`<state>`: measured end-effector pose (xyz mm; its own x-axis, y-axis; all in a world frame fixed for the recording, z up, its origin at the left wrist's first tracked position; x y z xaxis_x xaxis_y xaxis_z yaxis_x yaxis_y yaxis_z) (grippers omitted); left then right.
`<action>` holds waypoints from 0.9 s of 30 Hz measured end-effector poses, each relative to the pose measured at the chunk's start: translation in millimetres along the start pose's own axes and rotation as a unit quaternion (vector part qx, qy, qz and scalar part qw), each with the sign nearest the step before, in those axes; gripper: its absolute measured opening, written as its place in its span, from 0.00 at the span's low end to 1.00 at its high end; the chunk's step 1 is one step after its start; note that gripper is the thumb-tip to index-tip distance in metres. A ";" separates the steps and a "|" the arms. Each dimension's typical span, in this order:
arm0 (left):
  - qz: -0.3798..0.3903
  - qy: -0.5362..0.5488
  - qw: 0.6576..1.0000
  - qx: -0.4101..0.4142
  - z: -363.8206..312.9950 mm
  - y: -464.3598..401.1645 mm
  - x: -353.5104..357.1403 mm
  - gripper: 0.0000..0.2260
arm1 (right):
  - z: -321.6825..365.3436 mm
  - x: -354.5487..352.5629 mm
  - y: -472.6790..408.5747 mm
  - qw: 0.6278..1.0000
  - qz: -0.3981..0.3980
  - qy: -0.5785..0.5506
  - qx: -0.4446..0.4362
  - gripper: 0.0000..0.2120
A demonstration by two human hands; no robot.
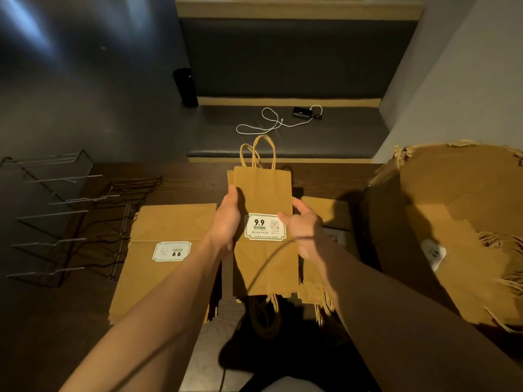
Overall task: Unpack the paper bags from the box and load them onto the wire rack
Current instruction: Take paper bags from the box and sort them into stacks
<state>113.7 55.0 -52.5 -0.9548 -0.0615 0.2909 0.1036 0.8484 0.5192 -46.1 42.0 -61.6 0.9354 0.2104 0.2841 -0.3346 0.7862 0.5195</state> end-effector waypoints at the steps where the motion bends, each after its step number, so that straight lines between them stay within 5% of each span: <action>1: 0.004 -0.014 1.000 -0.002 4.0 0.1 -2.3 0.14 | 1.0 1.4 1.1 1.000 -0.006 0.000 -0.005 0.27; 3: -0.008 -0.007 1.000 0.021 9.2 -0.2 -11.0 0.06 | 3.8 1.5 -0.7 1.000 -0.006 0.016 0.003 0.29; 7: -0.127 0.172 0.969 0.122 -2.1 2.3 -31.9 0.11 | 17.4 -6.5 -7.3 0.993 -0.007 0.101 0.067 0.32; 11: -0.156 0.283 0.936 0.135 -11.0 -1.7 -31.5 0.09 | 17.8 9.1 -9.1 0.993 0.072 -0.012 0.095 0.10; 13: -0.164 0.235 0.951 0.115 -8.0 -6.3 -31.1 0.12 | 25.6 20.0 -13.6 0.992 0.071 -0.101 0.026 0.16; 15: -0.251 0.148 0.953 0.086 -7.8 -5.3 -45.3 0.26 | 39.8 24.5 -13.3 0.996 0.048 -0.075 -0.024 0.20; 18: -0.411 -0.151 0.897 0.053 -34.1 18.3 -59.5 0.47 | 64.6 10.6 -11.2 0.998 -0.001 0.046 -0.036 0.19; 20: -0.339 -0.406 0.843 0.093 -62.4 23.5 -44.9 0.45 | 78.7 9.2 -7.8 0.992 0.036 0.117 -0.004 0.17; 22: -0.099 -0.503 0.855 0.081 -72.2 19.1 -24.6 0.37 | 87.8 14.2 -6.4 0.980 0.073 0.184 0.033 0.20; 24: 0.124 -0.423 0.898 0.010 -65.4 23.0 -14.0 0.30 | 94.0 23.1 -4.6 0.963 0.089 0.249 0.050 0.15; 27: 0.232 -0.337 0.912 -0.041 -65.5 32.0 -13.6 0.14 | 103.6 21.3 -10.3 0.925 0.082 0.369 0.048 0.10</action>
<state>148.3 48.5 12.8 -0.7551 0.6536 -0.0506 0.5333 0.6573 0.5324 -34.5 -21.9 22.6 0.6830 0.6886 -0.2436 -0.4541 0.6616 0.5967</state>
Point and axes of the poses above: each hand's wrist, its own y-axis away from the middle knuckle, its own x-axis out of the palm, z = x × y, the point moved 4 cm from there along -y, towards the middle knuckle, and after that the axes turned 15 degrees about z, right-handed, at the moved point
